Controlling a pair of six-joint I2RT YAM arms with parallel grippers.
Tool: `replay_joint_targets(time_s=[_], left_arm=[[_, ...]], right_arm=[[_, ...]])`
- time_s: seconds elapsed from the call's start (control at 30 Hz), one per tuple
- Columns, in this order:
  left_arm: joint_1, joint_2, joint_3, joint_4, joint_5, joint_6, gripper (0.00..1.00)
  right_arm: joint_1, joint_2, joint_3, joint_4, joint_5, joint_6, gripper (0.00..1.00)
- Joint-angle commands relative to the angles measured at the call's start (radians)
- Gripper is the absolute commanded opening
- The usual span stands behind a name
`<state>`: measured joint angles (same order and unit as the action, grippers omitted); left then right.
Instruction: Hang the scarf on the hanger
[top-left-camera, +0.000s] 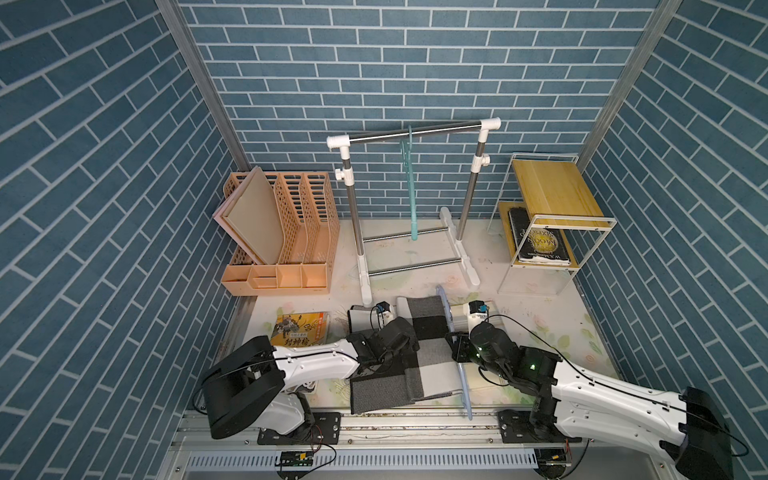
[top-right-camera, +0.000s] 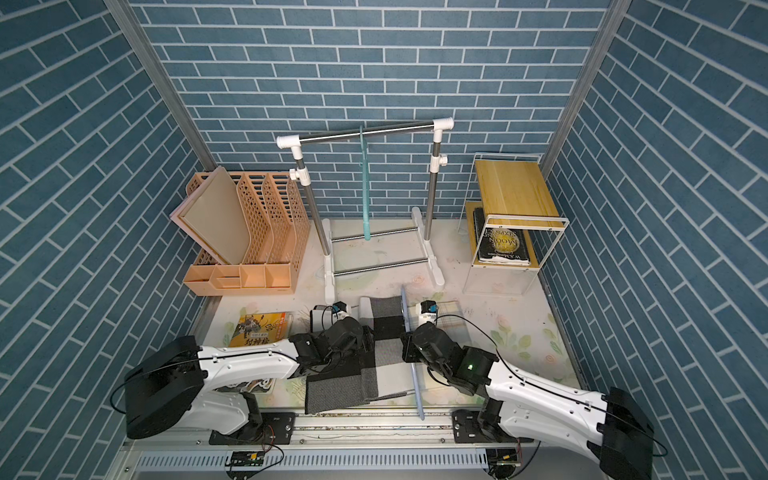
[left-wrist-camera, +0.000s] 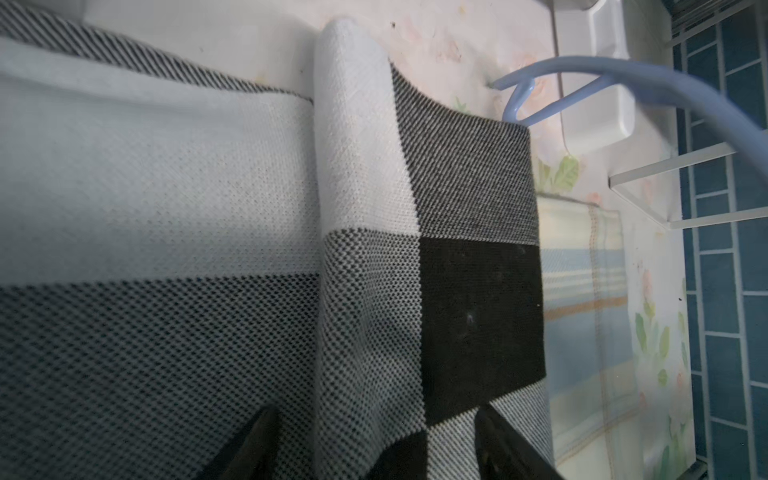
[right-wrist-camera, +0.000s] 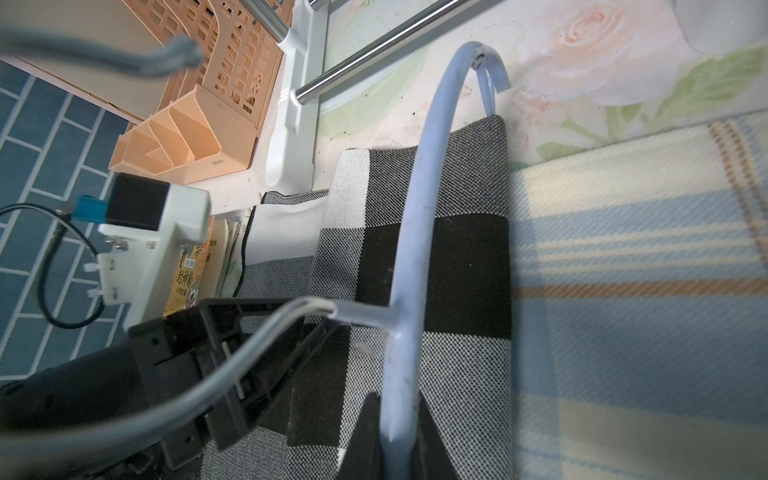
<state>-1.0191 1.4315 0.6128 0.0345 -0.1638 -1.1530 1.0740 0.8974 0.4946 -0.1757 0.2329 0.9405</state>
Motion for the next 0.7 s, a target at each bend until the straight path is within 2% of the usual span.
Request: replay_joint_targets(time_s=[0.0,0.13,0.23,0.37,0.47,0.67], left_arm=[[0.013,0.026,-0.005,0.039,0.048,0.009,0.73],[0.014,0.020,-0.011,0.046,0.047,0.010,0.57],[0.014,-0.014,-0.012,0.034,0.030,0.013,0.36],[0.014,-0.040,-0.011,0.017,0.017,0.023,0.13],[0.016,-0.046,-0.011,0.013,0.022,0.024,0.01],[0.015,-0.050,-0.013,0.016,0.027,0.025,0.00]], right_arm=[[-0.015,-0.009,0.007,-0.111,0.068,-0.041,0.04],[-0.016,-0.012,0.012,-0.129,0.078,-0.041,0.04],[-0.018,-0.021,0.017,-0.159,0.100,-0.038,0.07],[-0.017,-0.018,0.029,-0.203,0.132,-0.037,0.17],[-0.018,-0.011,0.039,-0.230,0.153,-0.038,0.23],[-0.019,-0.017,0.045,-0.252,0.173,-0.038,0.26]])
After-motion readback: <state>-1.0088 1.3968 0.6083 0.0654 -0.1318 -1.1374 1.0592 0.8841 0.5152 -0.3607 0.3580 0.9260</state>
